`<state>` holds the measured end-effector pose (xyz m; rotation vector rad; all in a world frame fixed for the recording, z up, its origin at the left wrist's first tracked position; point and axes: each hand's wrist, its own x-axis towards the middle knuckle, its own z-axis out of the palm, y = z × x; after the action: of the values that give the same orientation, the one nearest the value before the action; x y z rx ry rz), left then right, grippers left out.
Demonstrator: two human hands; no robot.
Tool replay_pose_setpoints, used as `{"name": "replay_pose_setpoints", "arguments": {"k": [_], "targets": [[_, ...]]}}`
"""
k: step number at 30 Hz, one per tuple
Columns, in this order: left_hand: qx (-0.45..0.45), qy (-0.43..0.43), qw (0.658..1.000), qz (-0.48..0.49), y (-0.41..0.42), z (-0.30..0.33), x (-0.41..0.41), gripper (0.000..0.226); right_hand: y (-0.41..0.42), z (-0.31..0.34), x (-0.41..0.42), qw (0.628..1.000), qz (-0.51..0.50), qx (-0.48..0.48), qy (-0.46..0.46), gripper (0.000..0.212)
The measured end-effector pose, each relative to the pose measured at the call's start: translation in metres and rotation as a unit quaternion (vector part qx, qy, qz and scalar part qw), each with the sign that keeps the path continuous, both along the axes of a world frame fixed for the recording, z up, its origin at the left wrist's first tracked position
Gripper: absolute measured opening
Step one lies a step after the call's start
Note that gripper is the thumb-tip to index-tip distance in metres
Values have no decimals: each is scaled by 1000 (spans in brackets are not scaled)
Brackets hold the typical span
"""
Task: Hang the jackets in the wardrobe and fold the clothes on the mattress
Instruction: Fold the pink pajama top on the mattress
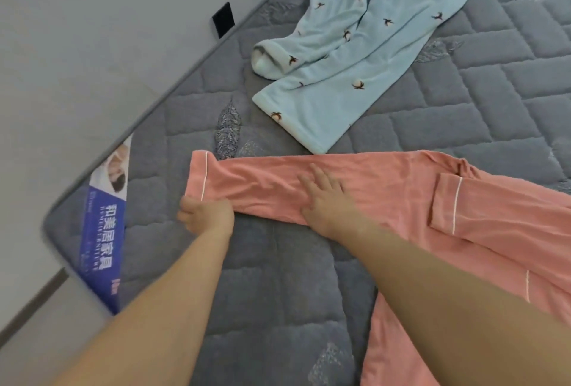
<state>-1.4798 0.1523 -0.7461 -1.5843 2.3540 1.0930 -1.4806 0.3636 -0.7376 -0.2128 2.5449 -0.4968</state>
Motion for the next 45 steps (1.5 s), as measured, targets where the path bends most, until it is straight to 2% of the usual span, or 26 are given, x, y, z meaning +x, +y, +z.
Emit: {"name": "replay_pose_setpoints", "arguments": {"k": [3,7,9,12,17,20,22,24,26,28,31,33,34,35,37,38,40,41,43,45], "targets": [[74,79,987,122,-27,-9,-6,65,-40,-17,-5,993,69,57,-79,71],[198,90,962,163,-51,-12,-18,49,-49,-35,-1,987,87,87,-99,77],[230,78,961,130,-54,-10,-20,38,-38,-33,0,993,78,45,-71,72],[207,95,972,58,-35,4,-25,34,-5,-23,6,999,26,-27,25,62],[248,153,955,-59,55,38,-37,45,93,-10,33,985,-155,-18,70,58],[260,170,936,-166,139,72,-30,20,165,0,57,956,-276,6,102,51],[262,176,918,-240,203,86,-24,11,212,11,75,912,-393,-21,117,44],[274,205,887,-311,265,92,-17,12,263,13,95,853,-500,-85,122,39],[285,226,852,-377,326,94,-6,12,311,16,118,776,-600,-157,117,40],[292,231,819,-438,392,94,11,17,358,18,147,680,-691,-234,74,29],[313,203,771,-516,486,87,49,21,426,15,184,576,-762,-287,67,24],[312,166,728,-588,537,72,77,17,460,13,203,517,-793,-313,70,34],[301,144,702,-629,556,63,90,16,471,15,212,500,-797,-333,66,41],[298,121,671,-668,571,56,103,17,485,10,219,498,-792,-346,70,48],[268,91,626,-726,584,39,119,14,497,1,227,523,-781,-336,55,53],[248,78,618,-742,585,31,123,10,496,-2,228,560,-766,-314,45,55],[190,56,622,-757,577,15,120,28,490,-9,225,596,-748,-292,4,70],[133,52,621,-771,570,9,116,40,488,-14,224,626,-737,-255,-15,77],[-5,41,604,-796,547,-2,106,51,486,-23,221,708,-689,-154,-18,70],[-85,5,551,-830,522,-14,99,55,480,-21,218,726,-674,-137,-6,66]]}}
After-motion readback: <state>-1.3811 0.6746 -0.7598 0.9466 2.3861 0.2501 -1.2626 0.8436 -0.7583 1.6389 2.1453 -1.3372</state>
